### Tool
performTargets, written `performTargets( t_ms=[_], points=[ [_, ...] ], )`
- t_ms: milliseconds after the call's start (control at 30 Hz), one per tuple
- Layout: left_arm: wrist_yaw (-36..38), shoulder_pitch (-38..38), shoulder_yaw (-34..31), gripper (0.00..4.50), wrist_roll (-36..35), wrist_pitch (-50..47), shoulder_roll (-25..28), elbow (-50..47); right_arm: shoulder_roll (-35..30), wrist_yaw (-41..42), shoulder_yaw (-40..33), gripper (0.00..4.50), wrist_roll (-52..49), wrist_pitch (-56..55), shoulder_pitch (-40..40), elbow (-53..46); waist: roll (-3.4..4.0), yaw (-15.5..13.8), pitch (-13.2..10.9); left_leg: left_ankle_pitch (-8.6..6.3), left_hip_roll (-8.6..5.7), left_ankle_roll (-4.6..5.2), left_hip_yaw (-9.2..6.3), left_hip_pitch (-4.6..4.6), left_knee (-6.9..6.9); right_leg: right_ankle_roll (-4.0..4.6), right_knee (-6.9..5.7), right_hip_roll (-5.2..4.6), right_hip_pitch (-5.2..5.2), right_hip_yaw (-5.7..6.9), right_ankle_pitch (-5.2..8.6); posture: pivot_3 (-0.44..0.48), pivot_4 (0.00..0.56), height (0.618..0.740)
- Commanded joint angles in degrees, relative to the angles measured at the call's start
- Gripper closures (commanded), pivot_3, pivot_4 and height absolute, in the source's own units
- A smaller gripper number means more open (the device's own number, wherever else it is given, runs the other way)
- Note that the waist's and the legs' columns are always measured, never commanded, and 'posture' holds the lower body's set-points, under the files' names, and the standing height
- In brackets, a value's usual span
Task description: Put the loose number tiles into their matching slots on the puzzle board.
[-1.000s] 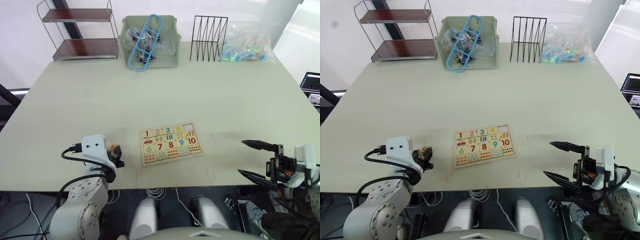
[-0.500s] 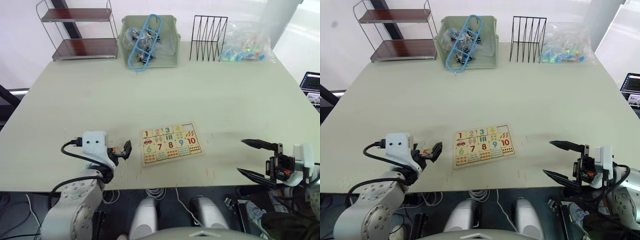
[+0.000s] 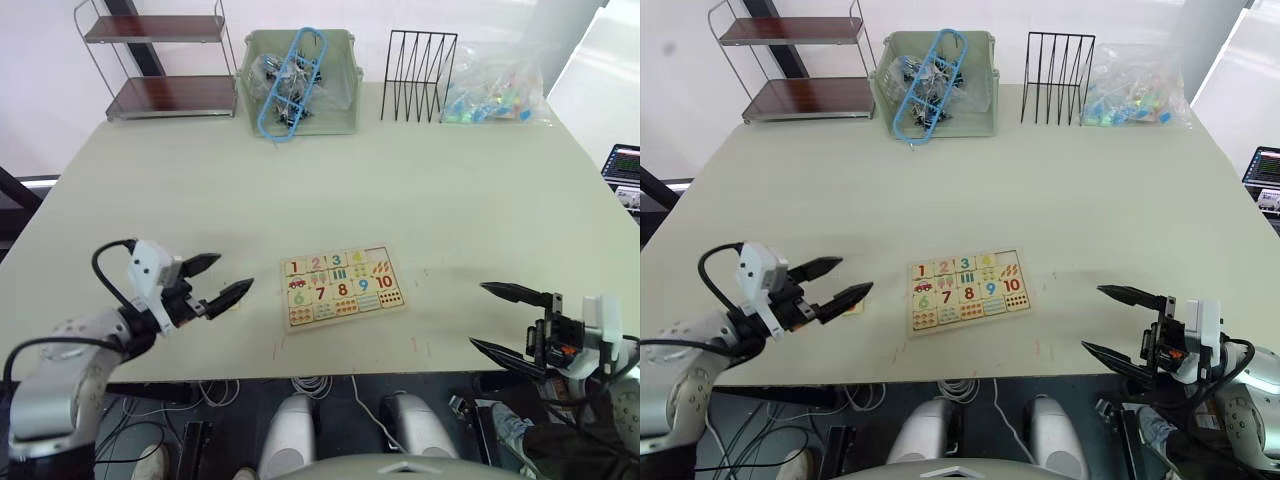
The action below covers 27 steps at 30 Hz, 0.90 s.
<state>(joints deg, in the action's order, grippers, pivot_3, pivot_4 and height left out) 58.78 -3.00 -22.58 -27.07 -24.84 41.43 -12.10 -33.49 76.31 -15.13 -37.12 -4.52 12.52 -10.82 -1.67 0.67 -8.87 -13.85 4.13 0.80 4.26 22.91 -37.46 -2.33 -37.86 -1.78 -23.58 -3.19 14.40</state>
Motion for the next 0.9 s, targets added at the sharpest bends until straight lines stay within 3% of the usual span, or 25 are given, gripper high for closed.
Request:
performTargets(
  t_ms=[33, 133, 233, 433, 900],
  points=[
    [18.74, 5.72, 5.43, 0.08, 2.21, 14.44, 6.89, 13.00, 0.23, 0.09, -0.78, 0.00, -0.34, -1.90, 0.66, -1.22, -0.04, -0.08, -0.03, 0.00, -0.02, 0.00, 0.03, -0.01, 0.03, 0.00, -0.03, -0.05, 0.00, -0.01, 0.00, 0.000, 0.150, 0.740],
    [29.51, 11.95, 9.58, 0.08, 3.10, 21.45, 10.95, 23.18, 0.34, 0.00, -0.96, 0.00, -0.19, -2.80, 0.83, -0.76, -0.02, -0.04, -0.04, 0.00, 0.01, 0.00, 0.00, 0.06, 0.04, 0.02, 0.00, 0.02, -0.07, 0.06, 0.01, 0.000, 0.150, 0.740],
    [33.55, 16.36, 16.72, 0.08, 5.19, 32.95, 15.22, 32.80, 0.52, 0.09, -0.92, 0.00, -0.07, -3.65, 0.74, -0.10, -0.02, 0.04, -0.04, 0.00, 0.01, 0.00, 0.06, 0.07, 0.06, 0.01, 0.01, 0.00, -0.07, 0.03, 0.01, 0.000, 0.150, 0.740],
    [33.72, 24.32, 27.97, 0.08, 3.53, 43.75, 18.40, 45.71, 0.95, 0.27, -0.51, 0.00, 0.20, -5.17, 0.50, 0.97, -0.03, -0.07, -0.05, 0.00, 0.04, 0.00, 0.07, 0.07, 0.04, -0.01, -0.04, 0.03, -0.08, 0.03, 0.00, 0.000, 0.150, 0.740],
    [33.72, 28.56, 37.14, 0.08, 0.31, 50.15, 18.22, 54.92, 0.86, 1.08, -0.63, 0.00, 0.07, -7.07, 1.22, 2.10, -0.03, -0.09, -0.05, 0.00, 0.06, 0.01, 0.07, 0.06, 0.00, -0.03, -0.10, 0.06, -0.06, 0.03, 0.00, 0.000, 0.150, 0.740]
  ],
)
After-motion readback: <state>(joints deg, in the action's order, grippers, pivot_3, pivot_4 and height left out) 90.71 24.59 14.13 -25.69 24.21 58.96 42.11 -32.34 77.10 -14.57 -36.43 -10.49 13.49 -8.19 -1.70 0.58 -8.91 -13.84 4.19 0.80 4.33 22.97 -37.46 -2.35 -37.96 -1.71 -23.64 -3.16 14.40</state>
